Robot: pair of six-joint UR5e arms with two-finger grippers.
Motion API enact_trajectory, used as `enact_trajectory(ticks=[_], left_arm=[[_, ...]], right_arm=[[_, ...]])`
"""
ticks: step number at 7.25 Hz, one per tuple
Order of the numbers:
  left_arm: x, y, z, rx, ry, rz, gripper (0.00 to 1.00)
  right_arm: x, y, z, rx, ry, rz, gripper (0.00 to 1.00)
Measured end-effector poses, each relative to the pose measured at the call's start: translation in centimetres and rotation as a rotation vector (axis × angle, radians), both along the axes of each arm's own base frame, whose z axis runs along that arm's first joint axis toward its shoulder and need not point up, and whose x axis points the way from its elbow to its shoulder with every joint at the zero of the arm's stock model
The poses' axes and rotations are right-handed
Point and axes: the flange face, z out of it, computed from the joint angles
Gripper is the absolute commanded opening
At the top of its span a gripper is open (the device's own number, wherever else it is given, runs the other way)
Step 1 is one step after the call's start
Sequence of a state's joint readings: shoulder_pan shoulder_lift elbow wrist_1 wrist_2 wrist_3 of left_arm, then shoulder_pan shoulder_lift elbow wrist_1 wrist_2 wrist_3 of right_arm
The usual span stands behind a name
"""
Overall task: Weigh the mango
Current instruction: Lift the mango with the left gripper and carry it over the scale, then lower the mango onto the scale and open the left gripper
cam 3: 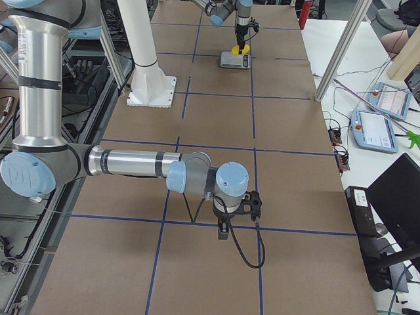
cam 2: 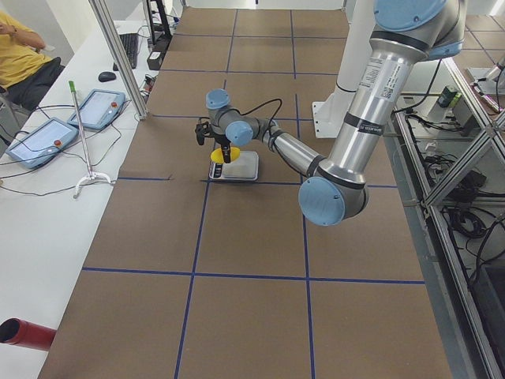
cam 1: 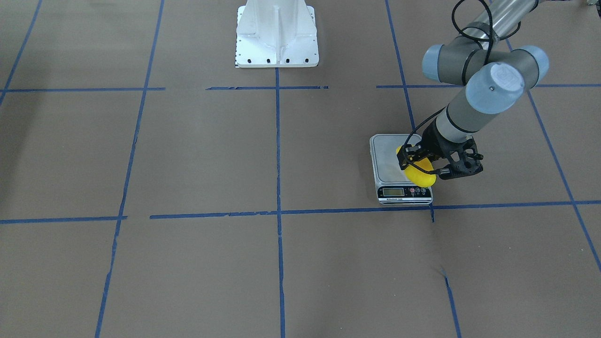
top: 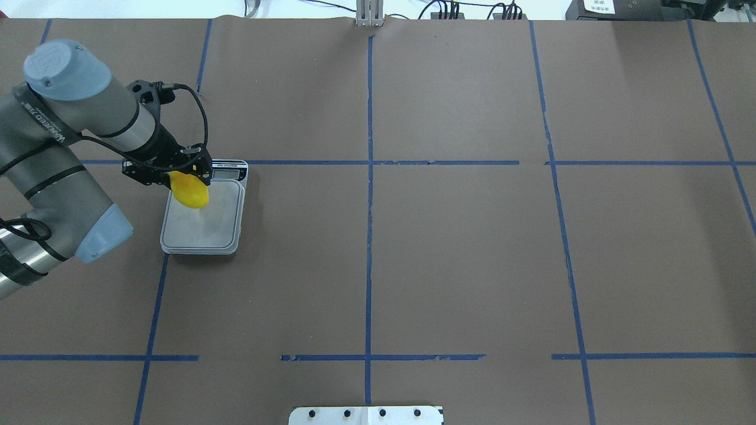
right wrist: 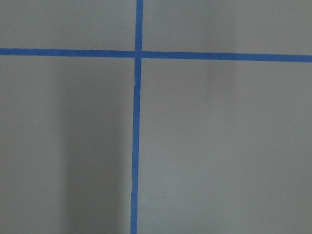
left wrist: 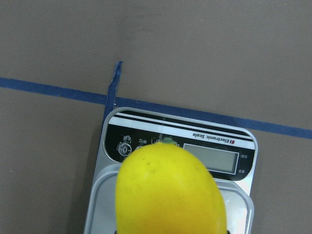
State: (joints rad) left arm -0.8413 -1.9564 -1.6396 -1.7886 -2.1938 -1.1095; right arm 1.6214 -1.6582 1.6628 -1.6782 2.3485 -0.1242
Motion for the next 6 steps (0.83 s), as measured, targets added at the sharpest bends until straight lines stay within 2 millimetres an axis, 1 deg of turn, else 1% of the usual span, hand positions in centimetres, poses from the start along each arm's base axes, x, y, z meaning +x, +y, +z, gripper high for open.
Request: enact_trajectory(ticks=[1, 2, 3, 4, 5, 6], left_arm=[[0.6, 0.1, 0.3, -0.005, -0.006, 0.005, 1.00], [0.7, 0.4, 0.0, -0.004, -0.003, 0.005, 1.00], [0.3, 0.6, -0.8, 0.001, 0.006, -0.001, 1.00], [-0.7, 0.5, -1.4, 0.004, 0.012, -0.014, 1.00], [-3.0, -0.5, -1.8, 0.010, 0.007, -0.042, 1.00], [-7.5, -2.3, -1.7, 0.041, -0.017, -0.064, 1.00]], right_arm=[[0.0, 0.0, 0.0, 0.000, 0.000, 0.000, 1.00], [0.0, 0.0, 0.0, 0.000, 0.000, 0.000, 1.00], [0.0, 0.0, 0.0, 0.000, 0.000, 0.000, 1.00], [0.0, 0.0, 0.0, 0.000, 0.000, 0.000, 1.00], [0.0, 0.0, 0.0, -0.001, 0.000, 0.000, 1.00], [0.0, 0.0, 0.0, -0.001, 0.000, 0.000, 1.00]])
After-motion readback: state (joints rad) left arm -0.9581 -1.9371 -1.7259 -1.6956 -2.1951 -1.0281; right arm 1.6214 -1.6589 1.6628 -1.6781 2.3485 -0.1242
